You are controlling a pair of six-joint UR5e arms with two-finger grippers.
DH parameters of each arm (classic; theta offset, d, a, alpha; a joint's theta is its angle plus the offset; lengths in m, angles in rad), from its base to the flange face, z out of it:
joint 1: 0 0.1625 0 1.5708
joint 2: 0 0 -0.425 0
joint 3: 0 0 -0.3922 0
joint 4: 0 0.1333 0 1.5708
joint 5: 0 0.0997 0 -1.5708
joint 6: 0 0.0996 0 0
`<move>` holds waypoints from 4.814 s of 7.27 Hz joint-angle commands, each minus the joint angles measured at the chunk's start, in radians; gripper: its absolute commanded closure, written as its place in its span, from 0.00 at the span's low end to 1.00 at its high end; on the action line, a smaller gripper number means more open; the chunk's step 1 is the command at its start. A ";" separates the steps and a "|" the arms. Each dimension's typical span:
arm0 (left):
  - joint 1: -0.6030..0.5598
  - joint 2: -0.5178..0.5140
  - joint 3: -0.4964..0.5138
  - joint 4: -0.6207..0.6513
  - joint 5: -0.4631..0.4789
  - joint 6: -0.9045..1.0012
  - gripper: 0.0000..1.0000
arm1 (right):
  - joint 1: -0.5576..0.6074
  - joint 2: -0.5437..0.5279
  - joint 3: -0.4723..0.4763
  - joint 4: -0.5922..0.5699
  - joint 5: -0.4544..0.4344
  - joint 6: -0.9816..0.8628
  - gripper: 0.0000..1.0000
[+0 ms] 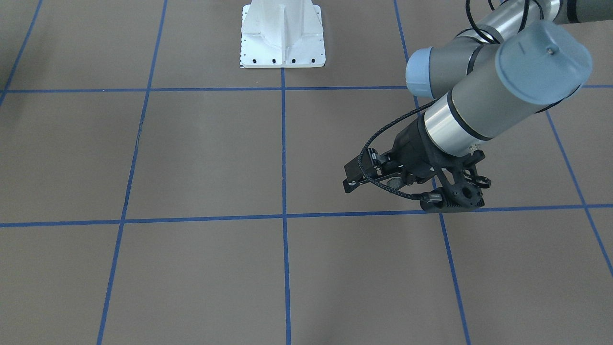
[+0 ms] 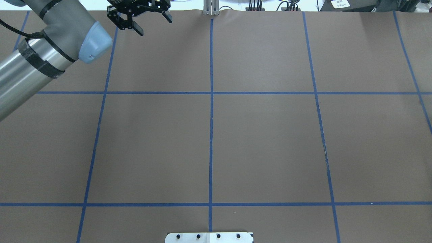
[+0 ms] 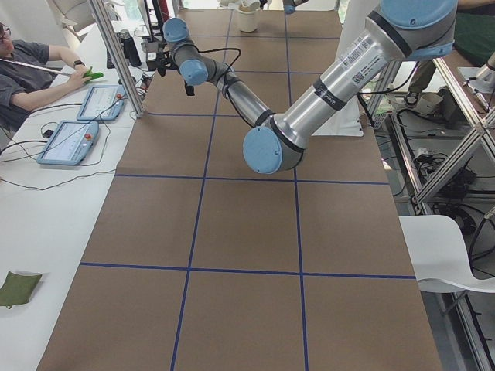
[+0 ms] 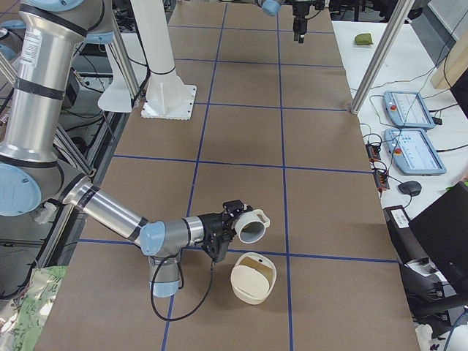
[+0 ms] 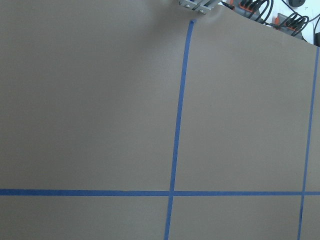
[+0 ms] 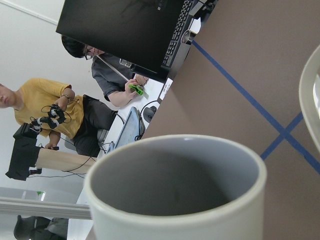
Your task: Left arm hands cup to right arm to dump lemon
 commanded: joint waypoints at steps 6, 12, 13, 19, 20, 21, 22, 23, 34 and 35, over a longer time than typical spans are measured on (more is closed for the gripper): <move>0.002 -0.005 0.006 0.000 0.034 0.001 0.00 | 0.061 0.074 -0.088 0.076 -0.116 0.493 0.99; 0.007 -0.011 0.018 0.003 0.073 0.064 0.00 | 0.061 0.112 -0.200 0.235 -0.217 0.859 0.98; 0.008 -0.013 0.020 0.003 0.085 0.078 0.00 | 0.061 0.146 -0.226 0.236 -0.225 0.947 0.98; 0.016 -0.054 0.017 0.054 0.090 0.092 0.00 | 0.061 0.139 -0.257 0.291 -0.222 1.176 0.94; 0.016 -0.054 0.017 0.054 0.090 0.092 0.00 | 0.061 0.139 -0.257 0.294 -0.222 1.185 0.93; 0.016 -0.056 0.018 0.054 0.090 0.092 0.00 | 0.061 0.139 -0.255 0.295 -0.221 1.199 0.93; 0.016 -0.056 0.018 0.054 0.090 0.092 0.00 | 0.060 0.140 -0.254 0.304 -0.219 1.192 0.93; 0.016 -0.056 0.017 0.054 0.090 0.092 0.00 | 0.061 0.143 -0.252 0.306 -0.216 1.184 0.93; 0.028 -0.045 0.020 0.051 0.091 0.092 0.00 | 0.057 0.140 -0.112 0.206 0.087 -0.280 0.92; 0.028 -0.044 0.017 0.046 0.091 0.092 0.00 | 0.058 0.120 0.030 0.027 0.089 -0.398 0.92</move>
